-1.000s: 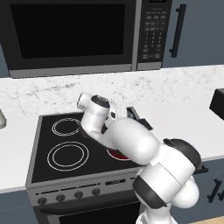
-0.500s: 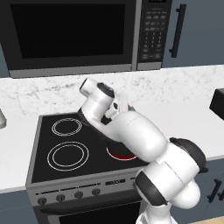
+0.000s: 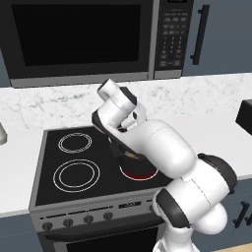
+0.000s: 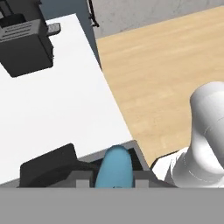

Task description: Put the sweet potato and squash in the pot. Retrieve the spatula and lightly stir the vegetables in the pot.

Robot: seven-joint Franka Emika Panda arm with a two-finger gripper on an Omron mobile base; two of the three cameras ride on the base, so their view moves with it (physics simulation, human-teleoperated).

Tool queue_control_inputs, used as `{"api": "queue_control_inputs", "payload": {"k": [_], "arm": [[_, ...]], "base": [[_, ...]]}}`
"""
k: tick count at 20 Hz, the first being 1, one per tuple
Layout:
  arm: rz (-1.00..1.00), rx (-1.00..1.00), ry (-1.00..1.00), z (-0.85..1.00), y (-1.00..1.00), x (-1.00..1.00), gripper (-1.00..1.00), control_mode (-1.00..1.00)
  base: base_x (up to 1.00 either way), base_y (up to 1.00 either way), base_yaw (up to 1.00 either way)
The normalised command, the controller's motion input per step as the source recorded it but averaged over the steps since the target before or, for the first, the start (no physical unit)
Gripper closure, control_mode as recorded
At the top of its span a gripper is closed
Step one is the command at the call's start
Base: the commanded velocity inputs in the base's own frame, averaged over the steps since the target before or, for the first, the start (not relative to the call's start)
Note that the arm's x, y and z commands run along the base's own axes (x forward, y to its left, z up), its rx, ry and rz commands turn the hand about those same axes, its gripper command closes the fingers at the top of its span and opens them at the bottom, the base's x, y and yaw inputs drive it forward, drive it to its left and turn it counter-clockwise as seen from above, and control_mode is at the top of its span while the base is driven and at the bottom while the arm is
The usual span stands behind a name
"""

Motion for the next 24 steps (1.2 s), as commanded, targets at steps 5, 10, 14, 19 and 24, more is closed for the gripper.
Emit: {"api": "queue_control_inputs", "payload": {"k": [5, 10, 14, 19, 24], "arm": [[0.0, 0.0, 0.0, -0.29, -0.15, 0.0, 1.0, -1.0], [0.0, -0.05, 0.01, -0.36, -0.29, 0.0, 1.0, -1.0], [0.09, -0.03, 0.02, -0.12, -0.15, 0.0, 1.0, -1.0], [0.16, 0.0, 0.0, 0.16, -0.03, -0.14, 1.0, -1.0], [0.24, -0.01, 0.02, 0.2, 0.0, -0.44, 1.0, -1.0]], "base": [[0.0, 0.0, 0.0], [0.0, 0.0, 0.0], [0.0, 0.0, 0.0], [0.0, 0.0, 0.0], [0.0, 0.0, 0.0]]}}
